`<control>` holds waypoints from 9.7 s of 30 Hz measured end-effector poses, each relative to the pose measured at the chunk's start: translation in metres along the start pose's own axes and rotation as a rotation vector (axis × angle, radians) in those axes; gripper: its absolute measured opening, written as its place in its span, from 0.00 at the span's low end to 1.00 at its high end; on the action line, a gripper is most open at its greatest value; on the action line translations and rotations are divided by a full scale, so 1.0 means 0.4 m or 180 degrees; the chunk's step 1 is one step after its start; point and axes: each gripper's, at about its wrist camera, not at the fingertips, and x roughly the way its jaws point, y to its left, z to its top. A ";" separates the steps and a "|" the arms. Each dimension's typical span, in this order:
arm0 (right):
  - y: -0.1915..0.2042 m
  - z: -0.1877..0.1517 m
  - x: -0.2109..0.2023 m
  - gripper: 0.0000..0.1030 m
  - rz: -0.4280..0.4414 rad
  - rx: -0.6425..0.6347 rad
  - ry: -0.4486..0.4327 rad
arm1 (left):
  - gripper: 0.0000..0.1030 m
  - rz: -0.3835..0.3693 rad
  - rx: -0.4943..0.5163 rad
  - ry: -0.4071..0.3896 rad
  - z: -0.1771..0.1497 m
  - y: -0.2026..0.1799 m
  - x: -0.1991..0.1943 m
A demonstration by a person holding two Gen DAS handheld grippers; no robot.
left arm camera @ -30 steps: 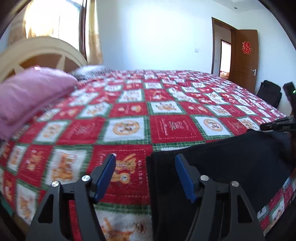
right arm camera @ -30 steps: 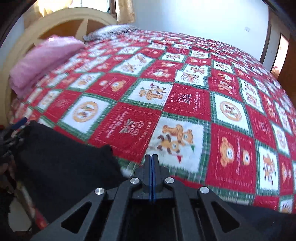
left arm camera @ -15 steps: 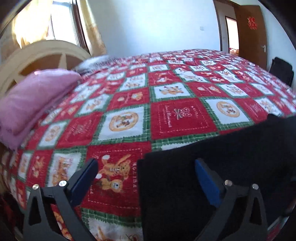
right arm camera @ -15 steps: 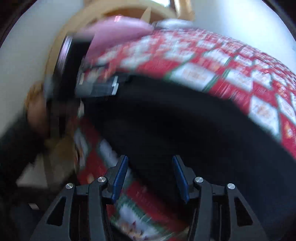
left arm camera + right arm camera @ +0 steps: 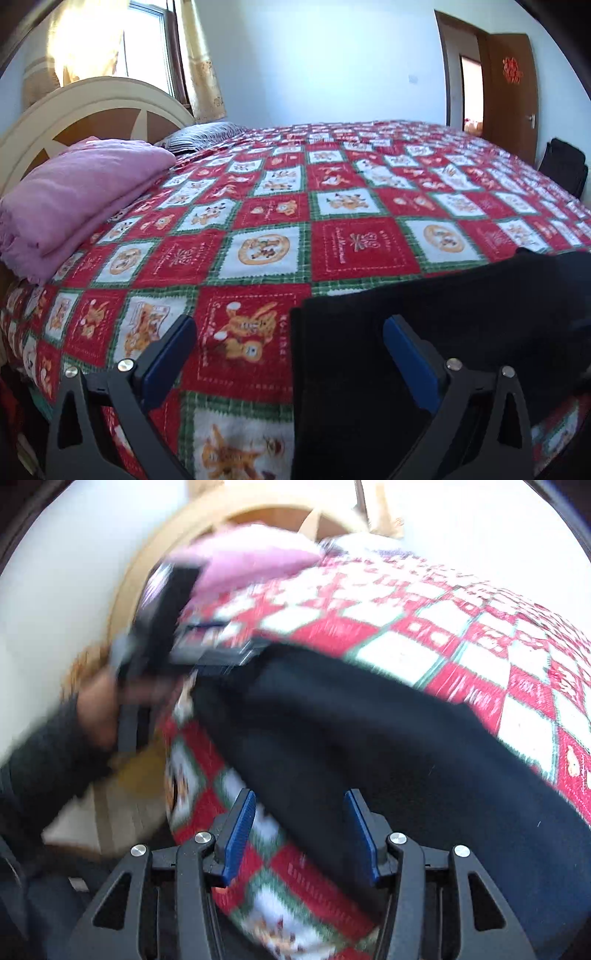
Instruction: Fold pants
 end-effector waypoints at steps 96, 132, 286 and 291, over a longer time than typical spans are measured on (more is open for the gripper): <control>-0.923 -0.519 -1.062 0.20 -0.2827 0.2855 -0.0383 | 1.00 -0.1395 0.0760 0.0178 -0.032 -0.538 -0.006; -0.896 -0.378 -1.133 0.06 -0.1964 0.2848 -0.0767 | 1.00 -0.1358 0.0748 0.0086 -0.042 -0.538 -0.011; -0.966 -0.562 -0.944 0.07 -0.3207 0.2957 -0.0072 | 0.19 -0.2967 0.1705 0.0480 -0.078 -0.863 -0.145; -0.907 -0.566 -0.991 0.36 -0.3300 0.2993 -0.0276 | 0.29 -0.2962 0.1666 0.0497 -0.080 -0.868 -0.151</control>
